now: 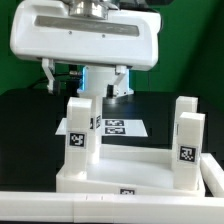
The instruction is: Assemble desk
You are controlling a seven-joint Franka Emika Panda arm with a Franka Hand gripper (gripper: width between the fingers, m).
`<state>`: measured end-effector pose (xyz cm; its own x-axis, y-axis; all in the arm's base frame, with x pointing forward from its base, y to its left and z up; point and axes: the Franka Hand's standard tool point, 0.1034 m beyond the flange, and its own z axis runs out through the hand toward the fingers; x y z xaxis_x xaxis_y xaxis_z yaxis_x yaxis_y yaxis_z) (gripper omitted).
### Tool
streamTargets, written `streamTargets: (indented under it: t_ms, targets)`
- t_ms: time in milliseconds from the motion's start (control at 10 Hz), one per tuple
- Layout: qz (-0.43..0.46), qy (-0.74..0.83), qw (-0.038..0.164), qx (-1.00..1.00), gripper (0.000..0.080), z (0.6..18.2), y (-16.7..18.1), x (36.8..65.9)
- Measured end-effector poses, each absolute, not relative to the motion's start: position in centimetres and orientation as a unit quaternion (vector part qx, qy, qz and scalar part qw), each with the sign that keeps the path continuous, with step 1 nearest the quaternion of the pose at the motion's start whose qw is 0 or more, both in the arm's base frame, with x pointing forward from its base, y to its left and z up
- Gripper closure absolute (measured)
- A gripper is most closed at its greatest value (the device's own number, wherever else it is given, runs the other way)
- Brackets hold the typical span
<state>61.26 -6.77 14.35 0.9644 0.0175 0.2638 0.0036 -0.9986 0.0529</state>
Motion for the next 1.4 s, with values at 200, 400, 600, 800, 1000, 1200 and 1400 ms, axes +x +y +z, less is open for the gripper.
streamTargets:
  t_ms: [200,400,600,800,1000,1200,1400]
  targets:
    - [0.054,0.006,0.009,0.998,0.0150,13.5,-6.8,60.9]
    - [0.000,0.005,-0.006,1.000,0.0150,13.4,-6.7,60.8]
    - [-0.007,0.006,-0.007,1.000,0.0150,13.3,-6.6,61.0]
    - [-0.010,0.030,0.019,0.999,0.0150,12.8,-7.4,61.2]
    - [-0.008,0.039,0.029,0.999,0.0150,12.9,-7.6,62.0]
    - [-0.006,0.037,0.028,0.999,0.0150,13.4,-7.7,62.5]
    - [-0.007,0.036,0.025,0.999,0.0271,13.5,-7.9,62.5]
